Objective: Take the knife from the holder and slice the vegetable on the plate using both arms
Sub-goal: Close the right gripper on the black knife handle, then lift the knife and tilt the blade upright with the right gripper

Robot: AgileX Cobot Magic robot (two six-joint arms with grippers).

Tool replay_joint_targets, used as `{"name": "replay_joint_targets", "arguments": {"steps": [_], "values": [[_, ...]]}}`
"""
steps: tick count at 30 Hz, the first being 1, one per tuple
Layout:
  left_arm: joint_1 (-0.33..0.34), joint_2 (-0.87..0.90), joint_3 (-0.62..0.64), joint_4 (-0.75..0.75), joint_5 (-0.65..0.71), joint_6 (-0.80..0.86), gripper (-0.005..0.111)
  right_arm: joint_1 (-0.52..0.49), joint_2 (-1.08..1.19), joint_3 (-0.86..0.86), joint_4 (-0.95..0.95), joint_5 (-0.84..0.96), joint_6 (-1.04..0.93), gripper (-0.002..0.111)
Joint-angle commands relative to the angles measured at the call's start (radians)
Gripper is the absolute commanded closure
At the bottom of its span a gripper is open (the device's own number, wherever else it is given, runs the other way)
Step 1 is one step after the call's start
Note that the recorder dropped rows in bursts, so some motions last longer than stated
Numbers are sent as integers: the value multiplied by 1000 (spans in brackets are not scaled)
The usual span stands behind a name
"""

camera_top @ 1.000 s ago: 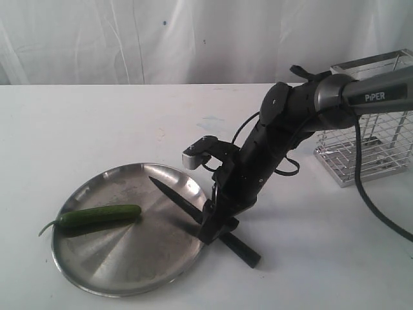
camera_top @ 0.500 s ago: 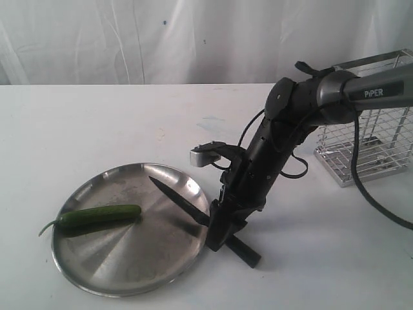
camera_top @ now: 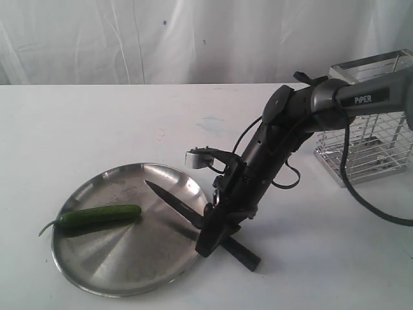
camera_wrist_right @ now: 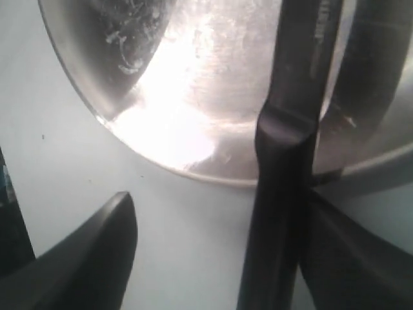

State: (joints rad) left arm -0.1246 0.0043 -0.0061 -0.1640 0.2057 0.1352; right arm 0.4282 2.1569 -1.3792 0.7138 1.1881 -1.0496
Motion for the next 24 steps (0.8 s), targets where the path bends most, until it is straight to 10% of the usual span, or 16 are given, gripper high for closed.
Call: {"name": "replay_joint_targets", "arguments": {"steps": [1,9,24], "values": [[3,-4,6,-9,-3,-1,107,-4,54,5,-31,-87,3,59],[3,-4,6,-9,-3,-1,107,-4,58,5,-69,-118,60,107],[3,-4,6,-9,-3,-1,107,-4,-113,5,-82,22,155,108]]}}
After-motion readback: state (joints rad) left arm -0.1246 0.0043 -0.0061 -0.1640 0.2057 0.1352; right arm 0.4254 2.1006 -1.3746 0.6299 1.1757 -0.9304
